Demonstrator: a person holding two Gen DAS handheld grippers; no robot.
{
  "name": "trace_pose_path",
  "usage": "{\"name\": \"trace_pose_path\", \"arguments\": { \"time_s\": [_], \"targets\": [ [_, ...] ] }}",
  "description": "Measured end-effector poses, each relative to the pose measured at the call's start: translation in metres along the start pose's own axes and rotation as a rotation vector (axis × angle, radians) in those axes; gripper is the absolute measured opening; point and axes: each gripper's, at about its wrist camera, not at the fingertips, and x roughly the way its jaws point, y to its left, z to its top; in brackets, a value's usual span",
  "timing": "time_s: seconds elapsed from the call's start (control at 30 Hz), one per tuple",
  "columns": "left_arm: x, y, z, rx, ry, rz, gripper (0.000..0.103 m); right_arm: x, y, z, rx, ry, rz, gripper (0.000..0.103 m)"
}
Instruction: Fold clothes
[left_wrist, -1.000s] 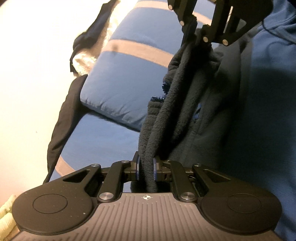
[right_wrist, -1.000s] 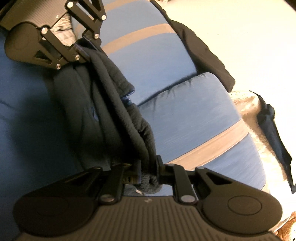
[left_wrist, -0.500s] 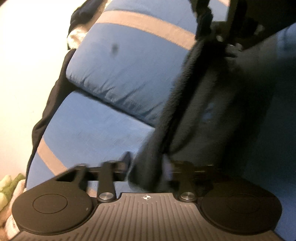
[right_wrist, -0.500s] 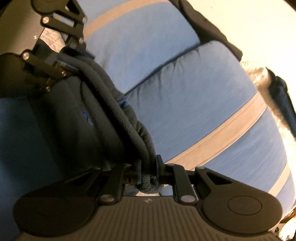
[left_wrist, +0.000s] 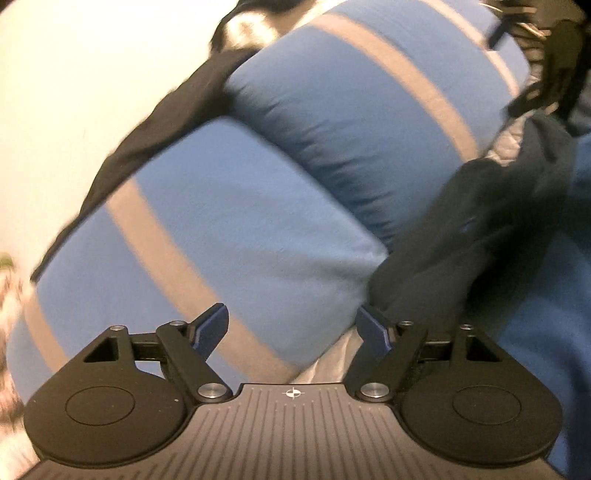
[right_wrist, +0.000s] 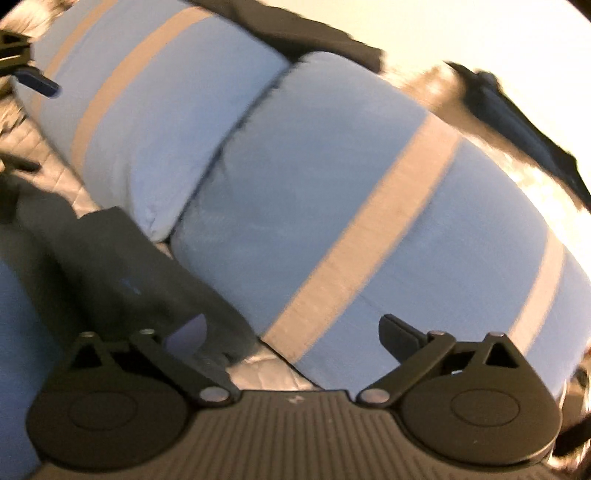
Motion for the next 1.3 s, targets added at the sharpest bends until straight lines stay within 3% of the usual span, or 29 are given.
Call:
{"name": "trace_pose_path", "arguments": {
  "time_s": [0.2, 0.27, 0.5, 0.6, 0.77, 0.9, 0.97, 1.0, 1.03, 1.17, 1.3],
  "targets": [
    [0.010, 0.040, -0.022, -0.065, 0.073, -0.057, 0.077, -0.033, -0.039, -0.011, 0.234, 0.059, 0.070, 0.103],
    [0.014, 0.054, -0.030, -0.087, 0.097, -0.076, 0.077, -0.040, -0.046, -0.015, 0.262, 0.063, 0.083, 0.103],
    [0.057, 0.052, -0.040, -0.156, 0.147, -0.270, 0.077, -0.057, -0.068, -0.036, 0.355, 0.086, 0.109, 0.103],
    [0.076, 0.050, -0.050, -0.207, 0.169, -0.297, 0.076, -0.062, -0.075, -0.044, 0.381, 0.083, 0.117, 0.103],
    [0.089, 0.049, -0.066, -0.317, 0.181, -0.383, 0.061, -0.060, -0.081, -0.058, 0.352, 0.108, 0.098, 0.103],
    [0.097, 0.052, -0.078, -0.419, 0.194, -0.451, 0.057, -0.054, -0.092, -0.066, 0.405, 0.157, 0.119, 0.103],
    [0.096, 0.053, -0.078, -0.442, 0.210, -0.478, 0.047, -0.054, -0.094, -0.067, 0.397, 0.152, 0.130, 0.103],
    [0.094, 0.052, -0.075, -0.435, 0.216, -0.497, 0.034, -0.053, -0.094, -0.067, 0.391, 0.151, 0.129, 0.103],
    [0.092, 0.051, -0.072, -0.417, 0.228, -0.504, 0.032, -0.052, -0.094, -0.067, 0.388, 0.152, 0.127, 0.103],
    [0.083, 0.042, -0.055, -0.290, 0.264, -0.452, 0.022, -0.040, -0.094, -0.069, 0.407, 0.168, 0.132, 0.103],
    [0.070, 0.036, -0.038, -0.186, 0.284, -0.286, 0.020, -0.026, -0.087, -0.072, 0.364, 0.177, 0.137, 0.103]
  ]
}}
